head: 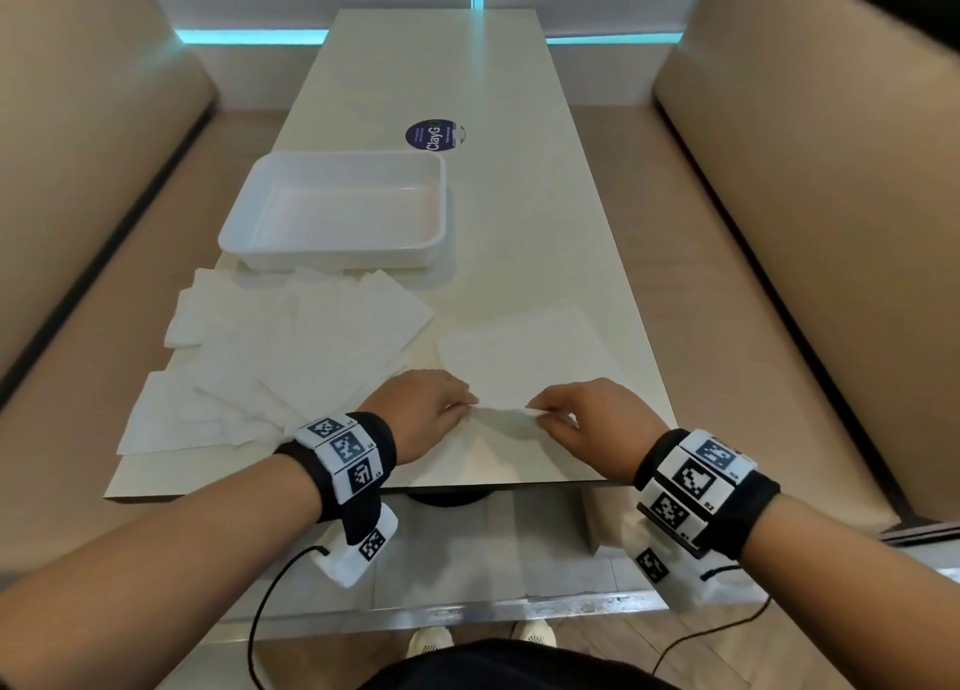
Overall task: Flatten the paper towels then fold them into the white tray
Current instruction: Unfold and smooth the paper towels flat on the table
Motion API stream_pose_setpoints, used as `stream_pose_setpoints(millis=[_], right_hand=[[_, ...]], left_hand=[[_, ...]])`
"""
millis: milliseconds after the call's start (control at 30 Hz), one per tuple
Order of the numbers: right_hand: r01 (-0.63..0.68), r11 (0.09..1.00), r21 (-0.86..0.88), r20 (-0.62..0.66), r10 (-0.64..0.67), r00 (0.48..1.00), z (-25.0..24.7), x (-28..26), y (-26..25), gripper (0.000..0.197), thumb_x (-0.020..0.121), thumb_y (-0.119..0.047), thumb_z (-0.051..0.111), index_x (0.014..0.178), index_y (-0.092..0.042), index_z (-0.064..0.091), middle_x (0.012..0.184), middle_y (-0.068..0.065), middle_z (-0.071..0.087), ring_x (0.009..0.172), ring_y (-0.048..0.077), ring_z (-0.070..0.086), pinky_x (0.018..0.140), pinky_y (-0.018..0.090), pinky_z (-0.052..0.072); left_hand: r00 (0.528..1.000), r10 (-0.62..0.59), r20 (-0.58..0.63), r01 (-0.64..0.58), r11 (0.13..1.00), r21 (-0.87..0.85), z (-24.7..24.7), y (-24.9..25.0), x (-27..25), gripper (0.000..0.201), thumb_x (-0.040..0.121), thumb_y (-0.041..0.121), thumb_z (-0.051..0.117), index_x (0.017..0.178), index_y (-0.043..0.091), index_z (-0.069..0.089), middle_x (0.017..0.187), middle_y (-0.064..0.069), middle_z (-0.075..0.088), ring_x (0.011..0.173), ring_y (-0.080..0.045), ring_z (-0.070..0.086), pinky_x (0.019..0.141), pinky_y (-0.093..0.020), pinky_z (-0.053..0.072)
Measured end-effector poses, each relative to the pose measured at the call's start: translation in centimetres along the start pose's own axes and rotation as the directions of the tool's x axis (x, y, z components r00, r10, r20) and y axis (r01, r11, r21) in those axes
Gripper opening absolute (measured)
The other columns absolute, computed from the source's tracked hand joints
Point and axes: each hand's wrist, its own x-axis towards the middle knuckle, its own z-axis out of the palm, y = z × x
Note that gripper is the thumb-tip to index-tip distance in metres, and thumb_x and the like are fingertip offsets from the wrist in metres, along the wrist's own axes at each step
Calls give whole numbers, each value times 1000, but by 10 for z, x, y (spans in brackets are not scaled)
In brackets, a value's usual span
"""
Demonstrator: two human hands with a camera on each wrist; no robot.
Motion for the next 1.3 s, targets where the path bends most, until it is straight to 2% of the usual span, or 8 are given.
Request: stream_pose_setpoints(millis=[167,300,500,667,867,1033,1133,1300], right_hand=[[-10,997,74,21,9,1000,-4,4,-8,12,87,-36,63,94,-29,70,94,-10,71,89,13,62,79,29,49],[-30,998,64,47,27,999,-5,12,-12,13,74,-43,74,74,-34,64,83,-12,68,83,8,62,74,29,50],[12,994,105,11,-13,1000,-18,21,-15,12,79,-43,71,77,-34,64,79,-16,64,82,6,60,73,27,48],[49,995,87,-99,-40,994,-29,29,-12,34,79,-43,70,110,-35,57,94,-18,61,92,7,59,81,29,48],[-94,995,-24,-137,90,986,-41,42,16,41,80,-38,69,117,-32,53,106,-9,65,96,19,62,81,30,47],[-197,973,124,-162,216,963,-42,62,43,30,77,-33,73,102,-31,57,90,-10,61,85,18,62,80,38,52],[-214,962,172,-177,244,954,-38,71,50,32,77,-30,74,104,-29,58,88,-7,60,81,17,62,76,36,53],[-216,967,137,-177,238,955,-31,78,51,32,81,-28,70,111,-26,57,87,-5,60,82,17,62,69,28,47]], left_hand=[[1000,17,-20,-18,999,-32,-4,5,-9,46,90,32,57,135,34,51,141,10,50,132,-12,40,112,-31,29],[997,60,44,-57,996,-71,-11,22,-16,62,77,56,68,134,39,49,136,14,50,127,-6,42,105,-27,34],[994,-96,47,105,965,-239,-9,17,-12,59,70,77,56,101,29,67,99,12,69,93,-9,62,88,-37,50],[986,-154,-57,131,948,-289,-5,5,-6,51,88,58,44,95,11,60,83,-6,67,78,-24,61,76,-45,50],[965,-241,-104,192,919,-345,-17,1,4,27,101,32,45,74,29,40,68,6,46,62,-7,43,54,-16,29],[947,-309,-85,259,896,-361,-13,-8,8,33,99,34,47,83,5,47,71,-3,46,65,-19,42,57,-27,31],[936,-339,-92,282,881,-379,-10,-12,11,31,95,38,53,85,9,47,74,-4,54,68,-22,51,62,-31,41],[918,-387,-85,331,867,-372,-8,-13,12,42,85,39,67,117,19,46,92,-2,63,81,-19,61,71,-31,49]])
